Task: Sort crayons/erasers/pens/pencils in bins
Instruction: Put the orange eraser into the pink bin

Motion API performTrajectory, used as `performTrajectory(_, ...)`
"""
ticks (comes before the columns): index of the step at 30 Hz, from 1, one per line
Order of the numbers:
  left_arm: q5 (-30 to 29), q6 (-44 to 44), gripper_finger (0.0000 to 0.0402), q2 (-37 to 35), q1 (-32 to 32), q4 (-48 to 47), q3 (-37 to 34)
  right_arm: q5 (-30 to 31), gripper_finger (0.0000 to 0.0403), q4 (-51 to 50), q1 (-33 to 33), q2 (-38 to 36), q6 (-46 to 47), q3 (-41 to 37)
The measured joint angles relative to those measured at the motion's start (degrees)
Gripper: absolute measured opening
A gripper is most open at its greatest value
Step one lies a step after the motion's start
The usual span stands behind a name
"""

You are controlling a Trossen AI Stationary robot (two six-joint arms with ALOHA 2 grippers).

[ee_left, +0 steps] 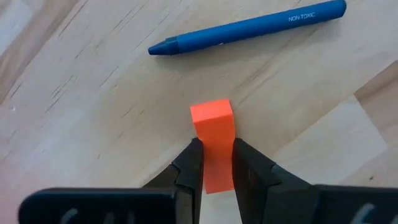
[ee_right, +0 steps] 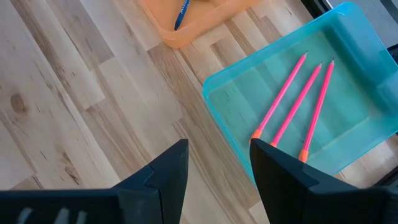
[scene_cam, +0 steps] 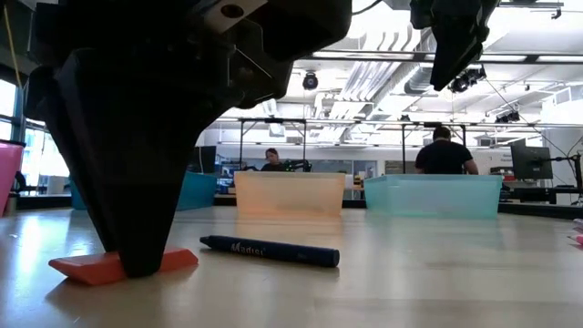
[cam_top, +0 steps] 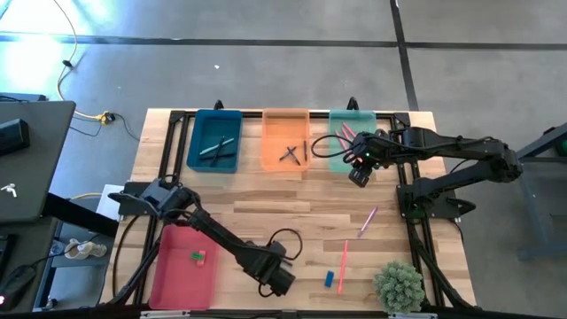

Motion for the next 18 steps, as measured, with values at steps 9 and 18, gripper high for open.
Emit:
performTrajectory(9,-2.37,1.32,0.0051,-4.31,-0.23,-0.57,-0.04,-0.10,0.0165,-0.04,0.00,0.00,-0.28,0.00)
performTrajectory(18,-6.59,0.70,0.0051,-12.65,-2.44,-10.75,0.05,-1.22,0.0165,-0.04,0.02,0.00,-0.28,0.00)
